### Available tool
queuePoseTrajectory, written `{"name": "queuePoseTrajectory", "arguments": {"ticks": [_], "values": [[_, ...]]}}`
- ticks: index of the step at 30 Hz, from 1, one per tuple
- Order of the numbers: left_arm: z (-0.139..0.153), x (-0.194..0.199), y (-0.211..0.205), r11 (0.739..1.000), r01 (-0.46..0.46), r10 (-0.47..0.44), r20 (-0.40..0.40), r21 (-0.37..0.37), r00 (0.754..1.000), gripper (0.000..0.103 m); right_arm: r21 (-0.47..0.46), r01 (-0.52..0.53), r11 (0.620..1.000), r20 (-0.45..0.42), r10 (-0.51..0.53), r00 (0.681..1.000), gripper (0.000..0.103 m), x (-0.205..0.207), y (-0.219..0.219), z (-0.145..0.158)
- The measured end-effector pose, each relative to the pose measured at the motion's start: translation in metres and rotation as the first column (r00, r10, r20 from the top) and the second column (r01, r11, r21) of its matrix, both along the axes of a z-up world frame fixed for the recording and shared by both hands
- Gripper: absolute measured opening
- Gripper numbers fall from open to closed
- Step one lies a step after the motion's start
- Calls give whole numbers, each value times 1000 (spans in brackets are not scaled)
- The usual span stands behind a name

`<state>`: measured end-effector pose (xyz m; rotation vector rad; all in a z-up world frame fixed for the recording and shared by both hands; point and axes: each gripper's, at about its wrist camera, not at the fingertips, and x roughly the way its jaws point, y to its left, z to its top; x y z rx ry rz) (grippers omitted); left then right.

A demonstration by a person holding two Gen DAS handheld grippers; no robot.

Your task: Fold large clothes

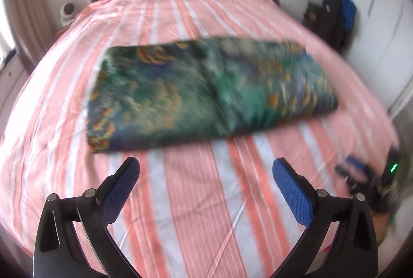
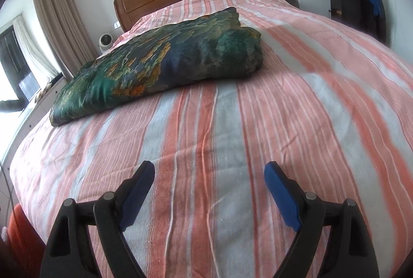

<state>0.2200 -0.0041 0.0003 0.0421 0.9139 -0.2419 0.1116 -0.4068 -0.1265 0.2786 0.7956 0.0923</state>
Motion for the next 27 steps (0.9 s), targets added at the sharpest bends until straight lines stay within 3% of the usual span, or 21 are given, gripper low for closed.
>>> {"name": "queuePoseTrajectory", "arguments": {"ticks": [3, 5, 8, 12, 13, 14, 15, 21, 27], "values": [[4, 8, 40, 992, -112, 114, 36, -67, 993, 103, -24, 29, 999, 12, -29, 1000, 86, -1, -3, 3], [-18, 21, 57, 980, -194, 195, 37, -38, 980, 103, -77, 77, 994, 53, -73, 996, 86, -5, -5, 11], [-81, 39, 72, 962, -271, 270, 31, 33, 962, 103, -124, 133, 983, 78, -124, 989, 87, 1, -12, 18], [-158, 52, 80, 964, -236, 243, -43, 126, 969, 103, -159, 166, 973, 35, -162, 986, 87, 22, -21, 10], [-170, 50, 82, 966, -231, 235, -27, 115, 972, 103, -164, 162, 973, 16, -161, 987, 87, 25, -23, 4], [-173, 43, 85, 969, -238, 235, 42, 74, 971, 103, -168, 152, 974, -5, -155, 988, 87, 28, -24, -5], [-174, 41, 87, 969, -240, 237, 57, 56, 970, 103, -171, 144, 975, -9, -148, 989, 90, 28, -23, -12], [-180, 43, 93, 970, -241, 238, 70, 26, 969, 103, -210, 138, 968, 33, -134, 990, 100, 30, -15, -22], [-177, 40, 90, 970, -242, 239, 79, 25, 968, 103, -209, 144, 967, 51, -137, 989, 101, 30, -17, -25]]}}
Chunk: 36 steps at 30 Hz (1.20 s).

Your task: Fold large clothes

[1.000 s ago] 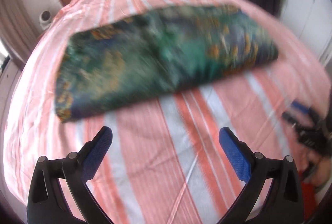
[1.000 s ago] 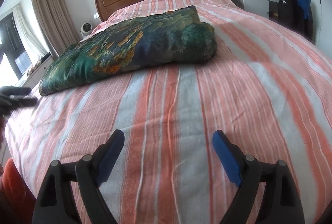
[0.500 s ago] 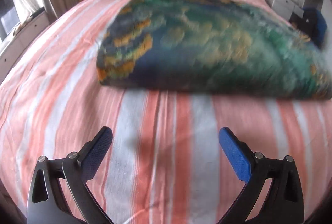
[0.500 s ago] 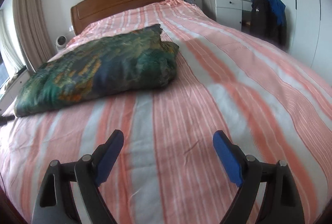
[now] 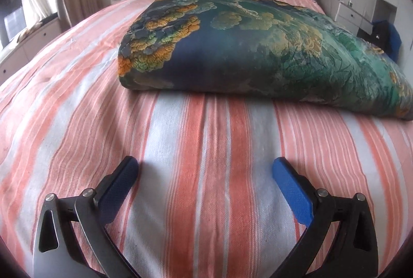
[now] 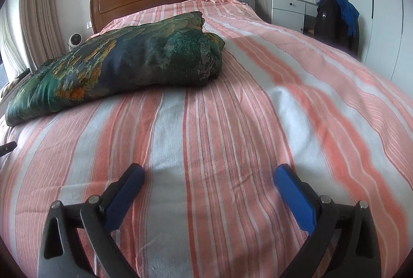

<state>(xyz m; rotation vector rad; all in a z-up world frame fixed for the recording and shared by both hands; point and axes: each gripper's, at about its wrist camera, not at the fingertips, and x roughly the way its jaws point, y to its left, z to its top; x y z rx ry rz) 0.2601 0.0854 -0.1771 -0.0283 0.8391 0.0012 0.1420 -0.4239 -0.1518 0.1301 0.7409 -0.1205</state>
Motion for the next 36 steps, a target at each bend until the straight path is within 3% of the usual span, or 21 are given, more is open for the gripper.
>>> {"name": "queuePoseTrajectory", "arguments": {"ticks": [36], "values": [[0, -5, -2, 1000, -4, 4, -8, 23, 1000, 103, -11, 0, 1000, 2, 0, 1000, 101, -5, 4, -2]]}}
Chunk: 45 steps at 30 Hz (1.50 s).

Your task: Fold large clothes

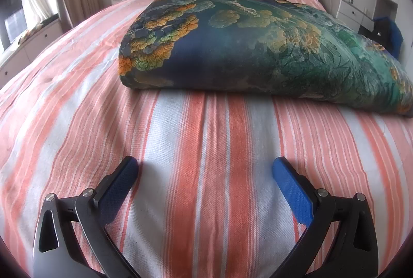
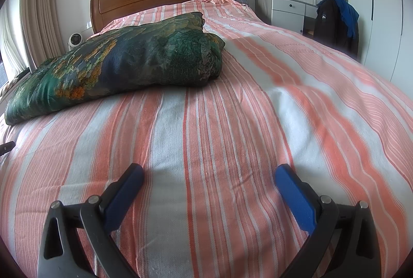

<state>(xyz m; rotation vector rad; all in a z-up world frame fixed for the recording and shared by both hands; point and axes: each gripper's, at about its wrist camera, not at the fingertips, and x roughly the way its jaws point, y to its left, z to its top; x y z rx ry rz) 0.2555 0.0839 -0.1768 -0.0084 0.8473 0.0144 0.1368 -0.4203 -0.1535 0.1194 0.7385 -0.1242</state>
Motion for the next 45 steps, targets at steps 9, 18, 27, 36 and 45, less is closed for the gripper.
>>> {"name": "queuePoseTrajectory", "arguments": {"ticks": [9, 18, 27, 36, 45], "values": [[0, 0, 0, 1000, 0, 0, 1, -2, 1000, 103, 0, 0, 1000, 1, 0, 1000, 101, 0, 0, 0], [0, 0, 0, 1000, 0, 0, 0, -2, 1000, 103, -2, 0, 1000, 0, 0, 1000, 101, 0, 0, 0], [0, 0, 0, 1000, 0, 0, 1, -4, 1000, 103, -2, 0, 1000, 0, 0, 1000, 102, 0, 0, 0], [0, 0, 0, 1000, 0, 0, 0, -3, 1000, 103, -3, 0, 1000, 0, 0, 1000, 102, 0, 0, 0], [2, 4, -2, 1000, 5, -5, -32, 8, 999, 103, -3, 1, 1000, -2, -1, 1000, 102, -1, 0, 0]]}}
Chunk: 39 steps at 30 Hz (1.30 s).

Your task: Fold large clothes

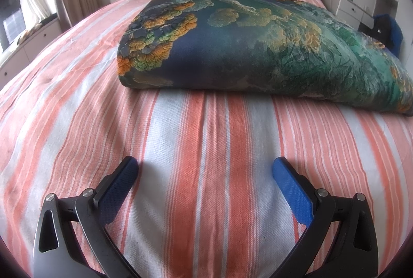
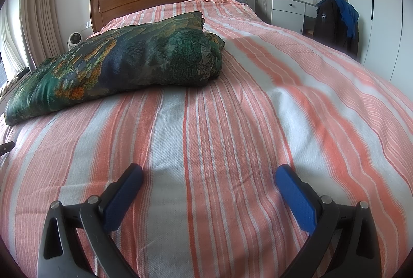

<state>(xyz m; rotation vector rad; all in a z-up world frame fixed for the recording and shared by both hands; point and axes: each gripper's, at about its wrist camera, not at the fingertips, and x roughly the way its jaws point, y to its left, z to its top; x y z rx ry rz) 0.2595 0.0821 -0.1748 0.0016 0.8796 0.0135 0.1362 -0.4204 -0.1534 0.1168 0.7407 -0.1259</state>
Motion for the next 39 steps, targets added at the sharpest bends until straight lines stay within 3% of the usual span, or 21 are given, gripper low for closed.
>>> {"name": "queuePoseTrajectory", "arguments": {"ticks": [5, 8, 12, 17, 19, 21, 23, 26, 29, 31, 34, 35, 36, 37, 38, 39], "values": [[3, 8, 1, 1000, 12, -12, -55, -9, 998, 103, 14, -13, 1000, -22, 14, 1000, 103, 2, -2, 2], [5, 6, 1, 1000, 19, -20, -66, -10, 998, 103, 31, -26, 999, -101, 29, 994, 102, 8, -4, 13], [21, -1, -2, 998, 58, -58, -95, -7, 994, 102, 276, -44, 960, -36, 56, 998, 102, 11, -16, 45], [99, 6, -16, 984, 121, -112, 75, -133, 991, 103, 559, 2, 829, -19, 10, 1000, 102, 46, -38, 57], [127, 23, -33, 976, 158, -141, 121, -147, 983, 103, 656, 40, 754, -42, -16, 999, 102, 66, -48, 46], [144, 49, -59, 975, 193, -179, 126, -108, 976, 103, 717, 62, 694, -66, -21, 998, 102, 83, -51, 34], [145, 76, -91, 974, 225, -221, 106, -24, 969, 103, 760, 78, 645, -77, -29, 997, 102, 94, -54, 25], [123, 103, -139, 956, 270, -277, 48, 113, 960, 102, 807, 83, 585, -69, -48, 997, 102, 104, -56, 16], [71, 122, -179, 902, 378, -362, -110, 209, 926, 102, 840, 116, 531, -74, -101, 992, 101, 112, -62, 8], [59, 120, -192, 876, 405, -388, -115, 263, 914, 102, 853, 145, 502, -89, -135, 987, 100, 119, -62, 5], [76, 122, -181, 886, 423, -407, -118, 190, 906, 102, 863, 196, 465, -118, -193, 974, 93, 133, -63, 0], [88, 123, -173, 896, 418, -404, -115, 152, 907, 100, 868, 216, 446, -130, -217, 968, 80, 136, -64, -2], [105, 124, -161, 905, 411, -401, -100, 113, 911, 99, 861, 241, 447, -141, -245, 959, 58, 140, -65, 0], [121, 125, -151, 909, 411, -405, -83, 73, 911, 99, 847, 243, 472, -129, -260, 957, 50, 140, -64, 7], [139, 126, -142, 905, 424, -423, -64, 13, 904, 99, 823, 210, 528, -80, -258, 963, 42, 141, -58, 22], [160, 128, -134, 891, 449, -452, -48, -67, 891, 99, 768, 153, 622, -4, -234, 972, 35, 141, -45, 45]]}}
